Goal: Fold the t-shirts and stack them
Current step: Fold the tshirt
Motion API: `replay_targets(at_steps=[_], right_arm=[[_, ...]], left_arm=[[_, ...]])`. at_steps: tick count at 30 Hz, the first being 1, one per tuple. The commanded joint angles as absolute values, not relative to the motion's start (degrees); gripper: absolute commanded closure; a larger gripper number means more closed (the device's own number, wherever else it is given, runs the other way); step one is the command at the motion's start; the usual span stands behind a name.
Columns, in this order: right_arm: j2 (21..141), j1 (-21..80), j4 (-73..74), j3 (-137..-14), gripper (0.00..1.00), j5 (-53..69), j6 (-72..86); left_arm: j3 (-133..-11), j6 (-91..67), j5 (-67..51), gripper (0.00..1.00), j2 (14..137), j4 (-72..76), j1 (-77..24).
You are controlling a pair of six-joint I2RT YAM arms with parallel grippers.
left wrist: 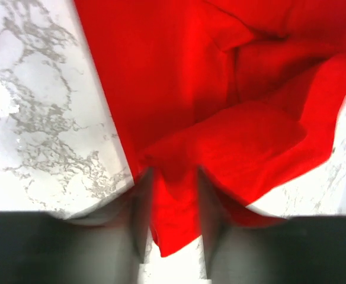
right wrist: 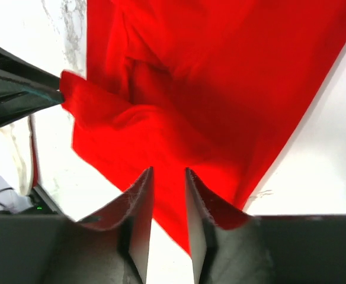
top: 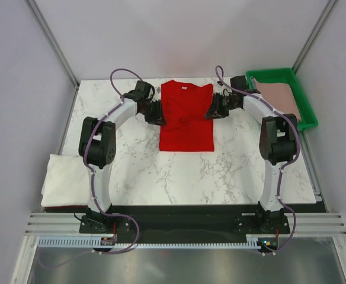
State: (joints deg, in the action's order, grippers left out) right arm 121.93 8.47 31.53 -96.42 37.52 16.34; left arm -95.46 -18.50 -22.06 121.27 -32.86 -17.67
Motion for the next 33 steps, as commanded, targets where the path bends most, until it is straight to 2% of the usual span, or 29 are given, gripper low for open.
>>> replay_targets(at_steps=[1, 3, 7, 12, 19, 24, 33], right_arm=[[122.4, 8.3, 30.1, -99.9, 0.63, 35.8, 14.0], [120.9, 7.9, 30.5, -99.5, 0.55, 35.9, 12.8], [114.1, 6.5, 33.3, -94.2, 0.55, 36.4, 10.6], [108.6, 5.2, 35.3, -78.8, 0.53, 40.9, 11.9], [107.3, 5.2, 31.3, -66.2, 0.53, 43.2, 16.3], [108.0, 5.2, 30.2, -64.2, 0.53, 43.7, 17.1], [110.8, 5.2, 29.1, -65.7, 0.54, 42.7, 17.8]], left_arm=[[-97.8, -16.6, -17.3, 0.52, 120.3, -31.9, -17.5], [-97.8, -15.2, -13.7, 0.41, 119.2, -31.6, -17.5], [-96.9, -11.9, -7.3, 0.27, 114.2, -32.7, -17.4], [-86.0, -16.3, -15.6, 0.27, 106.3, -36.4, -16.2], [-68.8, -25.0, -31.9, 0.37, 104.5, -32.6, -15.5], [-67.5, -27.5, -36.2, 0.38, 107.0, -29.4, -15.5], [-73.7, -28.4, -37.5, 0.4, 114.4, -29.3, -15.5]])
